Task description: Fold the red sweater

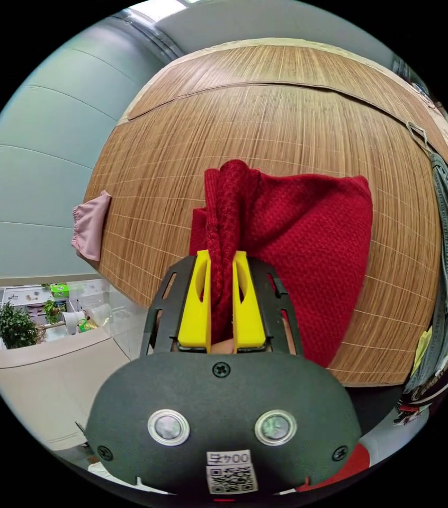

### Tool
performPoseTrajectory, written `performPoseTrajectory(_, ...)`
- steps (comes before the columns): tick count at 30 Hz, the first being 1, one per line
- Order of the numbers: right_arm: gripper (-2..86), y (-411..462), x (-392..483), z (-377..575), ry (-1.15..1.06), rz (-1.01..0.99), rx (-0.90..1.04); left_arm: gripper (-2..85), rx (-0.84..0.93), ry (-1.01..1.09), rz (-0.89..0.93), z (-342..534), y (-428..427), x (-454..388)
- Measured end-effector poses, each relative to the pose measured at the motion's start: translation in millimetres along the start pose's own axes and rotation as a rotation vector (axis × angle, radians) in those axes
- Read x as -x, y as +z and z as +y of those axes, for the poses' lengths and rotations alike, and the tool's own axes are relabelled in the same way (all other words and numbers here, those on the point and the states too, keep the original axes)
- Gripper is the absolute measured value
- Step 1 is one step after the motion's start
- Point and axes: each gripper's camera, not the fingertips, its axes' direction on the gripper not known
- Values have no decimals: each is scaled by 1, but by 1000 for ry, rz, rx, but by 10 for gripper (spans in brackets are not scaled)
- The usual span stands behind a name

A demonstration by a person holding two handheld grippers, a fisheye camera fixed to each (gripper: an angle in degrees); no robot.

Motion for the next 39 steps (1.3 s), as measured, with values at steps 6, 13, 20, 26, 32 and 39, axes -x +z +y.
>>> performPoseTrajectory(6, 63, 36, 60, -7, -68, 97, -3, 27, -27, -96, 11, -25, -21, 48)
performPoseTrajectory(13, 126, 38, 102, -9, -212, 72, 31, 63, -33, -235, 108, -37, -44, 85)
performPoseTrajectory(20, 115, -33, 69, 32, -296, -26, -121, 71, -86, -172, 84, -47, -86, 76)
performPoseTrajectory(26, 71, -70, -10, 126, -301, 44, -304, 41, -165, 10, 32, -64, -101, 26)
performPoseTrajectory(32, 45, -53, -5, 212, -575, 22, -435, 37, 61, 171, -8, -114, 25, -3)
performPoseTrajectory(39, 65, 15, -22, 245, -754, 255, -322, 29, 194, 157, -234, -111, 120, 50)
